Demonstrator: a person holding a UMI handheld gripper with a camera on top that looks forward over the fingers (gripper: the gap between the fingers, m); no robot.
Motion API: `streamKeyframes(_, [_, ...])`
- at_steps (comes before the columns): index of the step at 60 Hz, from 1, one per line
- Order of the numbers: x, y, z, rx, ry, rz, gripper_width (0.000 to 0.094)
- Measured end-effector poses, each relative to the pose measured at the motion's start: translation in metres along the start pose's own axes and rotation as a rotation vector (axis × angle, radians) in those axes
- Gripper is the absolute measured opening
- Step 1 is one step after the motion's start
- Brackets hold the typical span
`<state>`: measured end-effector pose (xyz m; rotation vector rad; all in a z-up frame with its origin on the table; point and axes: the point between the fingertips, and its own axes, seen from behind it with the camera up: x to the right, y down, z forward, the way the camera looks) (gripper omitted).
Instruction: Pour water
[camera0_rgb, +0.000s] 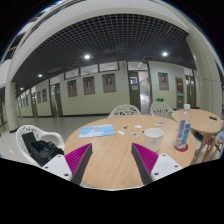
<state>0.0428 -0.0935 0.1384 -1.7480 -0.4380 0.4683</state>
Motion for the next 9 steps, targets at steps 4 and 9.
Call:
streamKeyframes(4, [-0.032, -0.001, 0.003, 0.009, -0.043, 0.004, 0.0847])
streamKeyframes(9, [-0.054, 0.001, 0.005, 0.001, -0.087, 0.012, 0.0844])
